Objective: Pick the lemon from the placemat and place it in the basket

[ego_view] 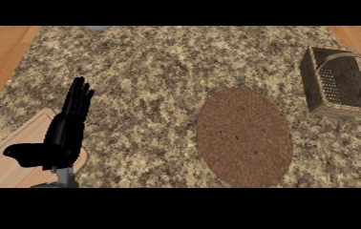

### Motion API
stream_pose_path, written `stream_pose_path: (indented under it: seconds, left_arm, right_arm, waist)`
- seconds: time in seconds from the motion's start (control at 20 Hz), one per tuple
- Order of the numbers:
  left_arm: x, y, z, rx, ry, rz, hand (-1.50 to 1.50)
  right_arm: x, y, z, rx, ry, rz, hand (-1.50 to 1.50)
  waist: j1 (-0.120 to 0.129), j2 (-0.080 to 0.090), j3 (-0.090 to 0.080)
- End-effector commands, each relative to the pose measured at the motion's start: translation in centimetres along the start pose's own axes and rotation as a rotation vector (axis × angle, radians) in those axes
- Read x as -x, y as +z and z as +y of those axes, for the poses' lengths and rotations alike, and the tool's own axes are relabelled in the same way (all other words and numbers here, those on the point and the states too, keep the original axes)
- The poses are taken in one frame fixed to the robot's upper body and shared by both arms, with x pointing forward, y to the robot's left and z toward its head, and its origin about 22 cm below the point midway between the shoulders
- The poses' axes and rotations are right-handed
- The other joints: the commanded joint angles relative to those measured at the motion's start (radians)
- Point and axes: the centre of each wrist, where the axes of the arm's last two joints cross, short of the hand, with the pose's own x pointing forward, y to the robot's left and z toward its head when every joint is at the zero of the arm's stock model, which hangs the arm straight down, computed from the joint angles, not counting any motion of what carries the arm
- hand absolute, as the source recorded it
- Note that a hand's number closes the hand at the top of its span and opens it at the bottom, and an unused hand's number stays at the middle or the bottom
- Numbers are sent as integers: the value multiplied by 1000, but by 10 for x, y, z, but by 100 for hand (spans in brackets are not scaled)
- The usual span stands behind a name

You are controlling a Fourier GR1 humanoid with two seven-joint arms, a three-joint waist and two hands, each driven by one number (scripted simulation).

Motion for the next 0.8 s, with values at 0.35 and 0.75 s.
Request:
stream_pose_path:
  seconds: [0.35,0.75]
  left_arm:
    - [-27,-3,4,5,0,8,0]
    - [-13,-1,10,-8,12,6,0]
  right_arm:
    - [32,-5,22,-9,-56,-31,-150]
    - [14,-17,2,198,-166,-104,-150]
  waist:
    - [1,0,1]
    - [2,0,0]
